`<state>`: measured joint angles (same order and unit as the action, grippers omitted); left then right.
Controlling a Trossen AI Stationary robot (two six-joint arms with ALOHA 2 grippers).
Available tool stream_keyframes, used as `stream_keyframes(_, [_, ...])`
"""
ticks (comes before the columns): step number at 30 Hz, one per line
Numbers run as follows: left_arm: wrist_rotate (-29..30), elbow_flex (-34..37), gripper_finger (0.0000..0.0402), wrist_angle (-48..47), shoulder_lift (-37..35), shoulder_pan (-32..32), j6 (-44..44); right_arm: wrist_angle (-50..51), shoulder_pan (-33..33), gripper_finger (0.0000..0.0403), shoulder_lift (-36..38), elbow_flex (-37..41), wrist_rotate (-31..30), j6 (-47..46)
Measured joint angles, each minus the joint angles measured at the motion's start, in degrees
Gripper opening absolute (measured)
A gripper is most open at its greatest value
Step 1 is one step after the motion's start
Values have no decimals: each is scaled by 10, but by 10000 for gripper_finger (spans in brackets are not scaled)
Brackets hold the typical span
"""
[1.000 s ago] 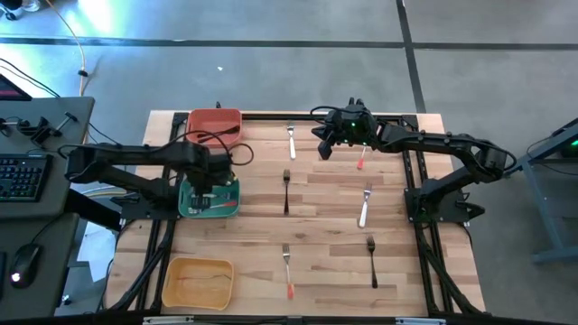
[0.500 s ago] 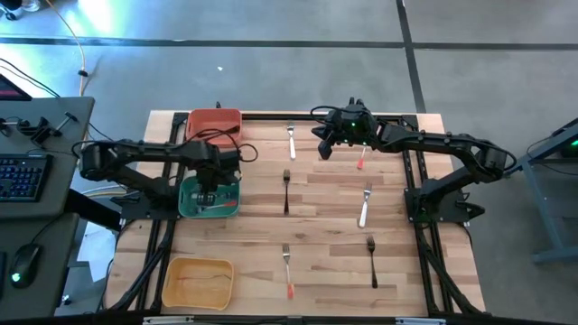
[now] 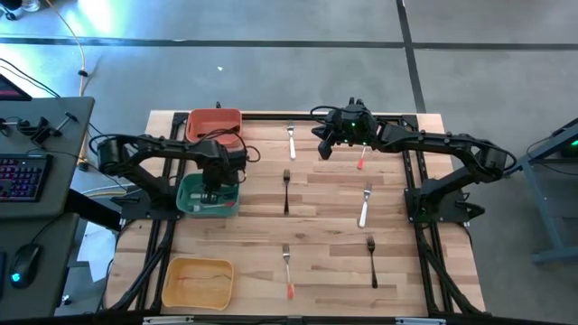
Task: Sort silverware by color (type)
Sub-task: Put the white fork into the green bin, then put the orange fork into the yellow bin
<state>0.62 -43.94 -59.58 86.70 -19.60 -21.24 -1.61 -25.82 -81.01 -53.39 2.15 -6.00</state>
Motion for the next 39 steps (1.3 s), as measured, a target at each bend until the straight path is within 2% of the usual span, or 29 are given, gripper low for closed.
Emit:
stream_keyframes(4, [1, 0, 54, 0, 0, 0, 0, 0, 0, 0, 0, 0, 0, 0])
stream_keyframes(9, [35, 0, 71, -6, 0, 0, 1, 0, 0, 0, 0, 0, 0, 0])
stream_keyframes(17, [45, -28, 72, -56, -9, 2, 3, 0, 0, 0, 0, 0, 0, 15])
stream_keyframes(21, [45, -52, 60, -69, -38, 8, 44, 0, 0, 0, 0, 0, 0, 15])
stream_keyframes(23, [23, -58, 50, -70, -63, 14, 80, 0, 0, 0, 0, 0, 0, 15])
stream_keyframes(27, [-74, -45, 24, -64, -118, 33, 161, 0, 0, 0, 0, 0, 0, 20])
stream_keyframes(31, [-88, -7, 3, -54, -158, 62, 211, 0, 0, 0, 0, 0, 0, 37])
stream_keyframes(39, [-91, 38, 58, -17, -138, 68, 282, 0, 0, 0, 0, 0, 0, 45])
